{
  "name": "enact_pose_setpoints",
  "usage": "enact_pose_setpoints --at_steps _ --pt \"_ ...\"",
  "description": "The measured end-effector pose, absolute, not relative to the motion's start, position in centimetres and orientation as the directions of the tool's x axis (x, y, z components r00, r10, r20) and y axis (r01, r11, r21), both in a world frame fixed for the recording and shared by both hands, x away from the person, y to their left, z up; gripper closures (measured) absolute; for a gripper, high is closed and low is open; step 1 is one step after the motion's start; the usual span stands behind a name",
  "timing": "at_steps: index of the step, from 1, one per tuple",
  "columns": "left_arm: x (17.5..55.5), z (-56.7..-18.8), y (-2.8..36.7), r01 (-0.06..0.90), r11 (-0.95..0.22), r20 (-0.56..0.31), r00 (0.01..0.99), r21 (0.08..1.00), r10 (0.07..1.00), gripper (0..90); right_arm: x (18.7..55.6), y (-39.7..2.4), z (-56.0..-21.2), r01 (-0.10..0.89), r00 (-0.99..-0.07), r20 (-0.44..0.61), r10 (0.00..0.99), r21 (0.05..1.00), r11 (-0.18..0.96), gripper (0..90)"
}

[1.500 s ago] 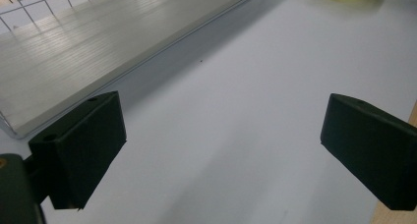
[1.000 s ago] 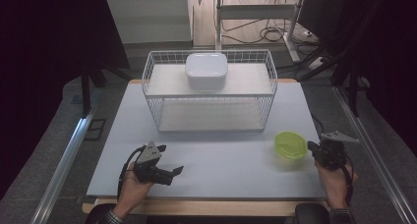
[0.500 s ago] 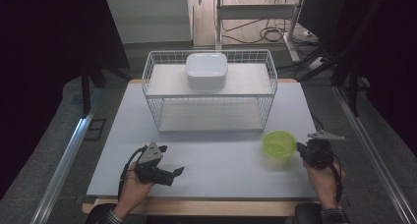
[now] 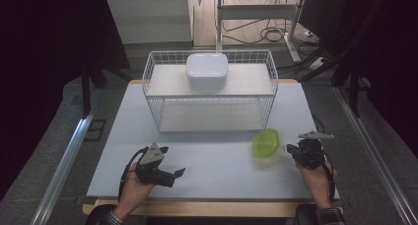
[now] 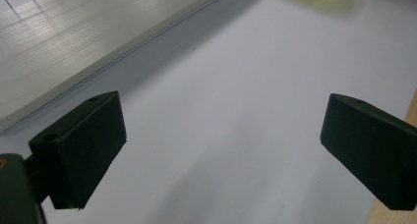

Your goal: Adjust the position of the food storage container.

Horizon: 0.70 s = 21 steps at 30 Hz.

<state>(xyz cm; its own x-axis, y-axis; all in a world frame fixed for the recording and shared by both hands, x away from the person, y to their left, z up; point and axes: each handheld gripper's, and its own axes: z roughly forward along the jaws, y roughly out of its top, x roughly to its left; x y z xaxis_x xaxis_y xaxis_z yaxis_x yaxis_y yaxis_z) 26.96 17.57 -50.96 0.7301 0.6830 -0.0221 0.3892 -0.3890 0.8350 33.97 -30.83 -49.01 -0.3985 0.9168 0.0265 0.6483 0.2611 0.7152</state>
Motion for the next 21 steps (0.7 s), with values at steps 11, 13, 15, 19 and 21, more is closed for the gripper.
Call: enact_pose_setpoints --at_steps 11,13,15,19,21 --pt "27.0 -51.0 17.5 0.388 -0.398 -0.015 0.732 0.831 0.682 3.2 33.7 -30.4 -48.3 0.621 -0.42 0.035 0.907 0.74 0.259 88.1" --pt "27.0 -51.0 17.4 0.389 -0.401 -0.014 0.732 0.83 0.681 3.2 33.6 -30.0 -47.6 0.608 -0.436 0.059 0.898 0.755 0.245 88.2" --pt "27.0 -51.0 17.4 0.388 -0.403 -0.011 0.732 0.829 0.682 3.2 33.5 -29.4 -46.8 0.589 -0.459 0.073 0.885 0.771 0.242 88.3" --pt "27.0 -51.0 17.4 0.385 -0.404 -0.009 0.733 0.83 0.68 3.2 33.3 -27.8 -44.8 0.552 -0.516 0.095 0.851 0.797 0.246 88.3" --pt "27.0 -50.9 17.4 0.384 -0.404 -0.008 0.732 0.83 0.681 3.2 33.5 -26.9 -43.8 0.536 -0.54 0.105 0.835 0.808 0.245 88.3"
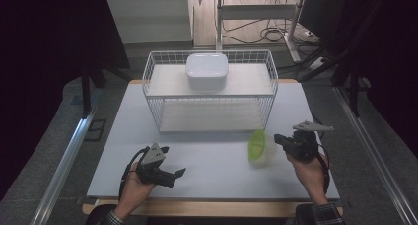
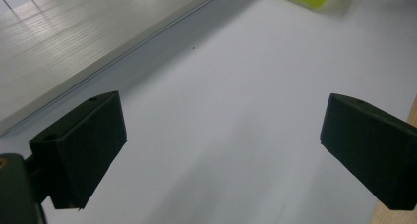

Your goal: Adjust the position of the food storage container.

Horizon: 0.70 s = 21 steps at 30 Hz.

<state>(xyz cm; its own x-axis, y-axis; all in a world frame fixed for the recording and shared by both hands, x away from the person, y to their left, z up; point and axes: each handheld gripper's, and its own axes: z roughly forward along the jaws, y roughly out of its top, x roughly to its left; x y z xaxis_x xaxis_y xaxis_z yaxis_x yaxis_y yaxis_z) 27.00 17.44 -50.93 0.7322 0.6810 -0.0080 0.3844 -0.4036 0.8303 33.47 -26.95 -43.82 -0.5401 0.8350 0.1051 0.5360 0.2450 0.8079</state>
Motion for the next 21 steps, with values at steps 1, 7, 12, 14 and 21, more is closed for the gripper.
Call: enact_pose_setpoints --at_steps 1,7,12,14,21 --pt "27.0 -50.9 17.5 0.384 -0.403 -0.008 0.732 0.831 0.681 3.2 33.6 -26.5 -43.4 0.529 -0.552 0.108 0.827 0.812 0.248 88.3" --pt "27.0 -50.9 17.4 0.381 -0.404 -0.006 0.733 0.832 0.68 3.2 34.3 -23.5 -42.2 0.504 -0.619 0.094 0.78 0.809 0.303 88.3" --pt "26.9 -50.9 17.5 0.38 -0.402 -0.005 0.733 0.833 0.681 3.3 35.1 -23.4 -43.5 0.534 -0.601 0.086 0.794 0.783 0.32 88.1" --pt "27.0 -50.9 17.5 0.381 -0.401 -0.006 0.732 0.833 0.682 3.3 35.2 -24.1 -43.7 0.534 -0.589 0.089 0.803 0.789 0.303 88.0" --pt "27.0 -51.0 17.4 0.384 -0.41 -0.005 0.735 0.828 0.679 3.3 35.8 -27.3 -45.2 0.573 -0.512 0.095 0.854 0.779 0.256 86.4"
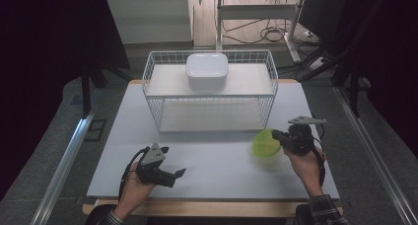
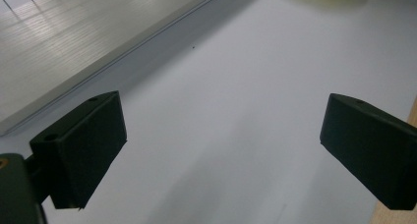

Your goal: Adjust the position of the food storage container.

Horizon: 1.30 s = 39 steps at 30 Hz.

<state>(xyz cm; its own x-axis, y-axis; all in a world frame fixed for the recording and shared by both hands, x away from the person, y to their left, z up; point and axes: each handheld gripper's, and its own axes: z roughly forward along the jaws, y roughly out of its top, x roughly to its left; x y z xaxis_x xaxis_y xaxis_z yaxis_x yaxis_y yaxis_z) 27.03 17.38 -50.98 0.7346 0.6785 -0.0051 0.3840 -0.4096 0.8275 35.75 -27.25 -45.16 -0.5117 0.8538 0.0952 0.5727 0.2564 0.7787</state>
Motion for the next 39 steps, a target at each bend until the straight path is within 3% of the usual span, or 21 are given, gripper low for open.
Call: enact_pose_setpoints --at_steps 5,12,21,39 --pt "27.1 -51.1 17.4 0.387 -0.413 -0.006 0.736 0.825 0.677 3.3 36.4 -28.8 -46.7 0.609 -0.472 0.113 0.874 0.759 0.231 86.5" --pt "27.0 -51.0 17.4 0.384 -0.414 -0.003 0.737 0.826 0.676 3.3 35.9 -30.3 -46.2 0.603 -0.44 0.11 0.891 0.772 0.202 86.5" --pt "27.0 -51.1 17.3 0.383 -0.419 0.0 0.739 0.823 0.674 3.4 35.1 -33.4 -46.4 0.605 -0.344 0.024 0.939 0.77 0.203 87.6" --pt "27.0 -51.1 17.2 0.378 -0.431 0.009 0.743 0.82 0.669 3.5 35.2 -31.0 -47.7 0.642 -0.369 0.019 0.929 0.728 0.241 87.1"
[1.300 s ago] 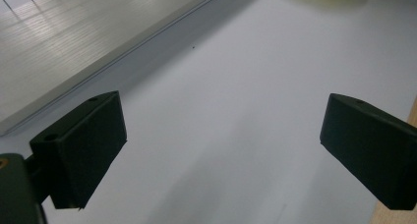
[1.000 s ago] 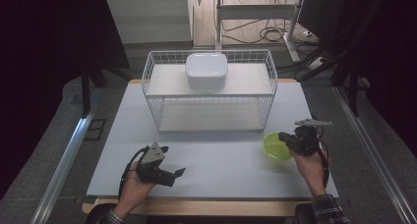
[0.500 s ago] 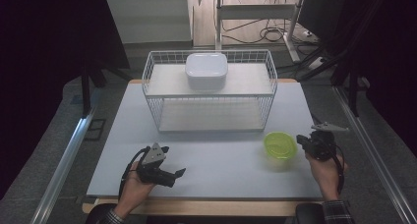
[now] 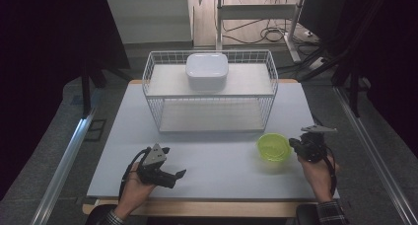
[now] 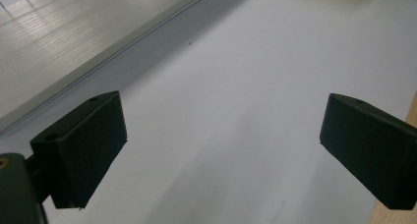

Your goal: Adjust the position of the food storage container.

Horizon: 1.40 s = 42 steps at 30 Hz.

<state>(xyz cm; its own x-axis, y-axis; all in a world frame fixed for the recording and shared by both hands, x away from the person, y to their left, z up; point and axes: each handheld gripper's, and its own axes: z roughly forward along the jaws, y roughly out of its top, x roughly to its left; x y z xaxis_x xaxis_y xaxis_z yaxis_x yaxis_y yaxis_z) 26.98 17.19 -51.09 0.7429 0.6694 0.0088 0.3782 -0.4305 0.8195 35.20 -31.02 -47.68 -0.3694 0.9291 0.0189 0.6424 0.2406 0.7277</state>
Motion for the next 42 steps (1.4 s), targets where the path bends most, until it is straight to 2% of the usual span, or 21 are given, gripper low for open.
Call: enact_pose_setpoints --at_steps 11,17,21,25,31,42 --pt "26.9 -51.1 17.0 0.376 -0.44 0.014 0.747 0.816 0.664 3.5 35.1 -28.1 -48.2 0.664 -0.426 0.111 0.898 0.713 0.227 87.3" --pt "26.9 -51.1 17.0 0.373 -0.44 0.016 0.748 0.817 0.663 3.6 34.7 -25.3 -48.4 0.654 -0.492 0.128 0.861 0.708 0.268 86.5" --pt "26.8 -51.0 17.0 0.371 -0.44 0.018 0.748 0.818 0.664 3.6 34.3 -25.9 -48.4 0.652 -0.473 0.096 0.876 0.707 0.275 86.2" --pt "26.8 -51.1 17.0 0.375 -0.438 0.014 0.747 0.817 0.665 3.6 33.4 -27.1 -49.5 0.694 -0.454 0.129 0.882 0.672 0.259 86.2" --pt "26.8 -51.1 16.9 0.371 -0.444 0.019 0.75 0.815 0.661 3.6 32.1 -25.4 -50.2 0.692 -0.517 0.152 0.842 0.653 0.307 85.7" --pt "26.9 -51.2 16.8 0.377 -0.447 0.015 0.75 0.812 0.661 3.6 32.4 -22.5 -51.1 0.707 -0.566 0.224 0.793 0.627 0.327 85.3"
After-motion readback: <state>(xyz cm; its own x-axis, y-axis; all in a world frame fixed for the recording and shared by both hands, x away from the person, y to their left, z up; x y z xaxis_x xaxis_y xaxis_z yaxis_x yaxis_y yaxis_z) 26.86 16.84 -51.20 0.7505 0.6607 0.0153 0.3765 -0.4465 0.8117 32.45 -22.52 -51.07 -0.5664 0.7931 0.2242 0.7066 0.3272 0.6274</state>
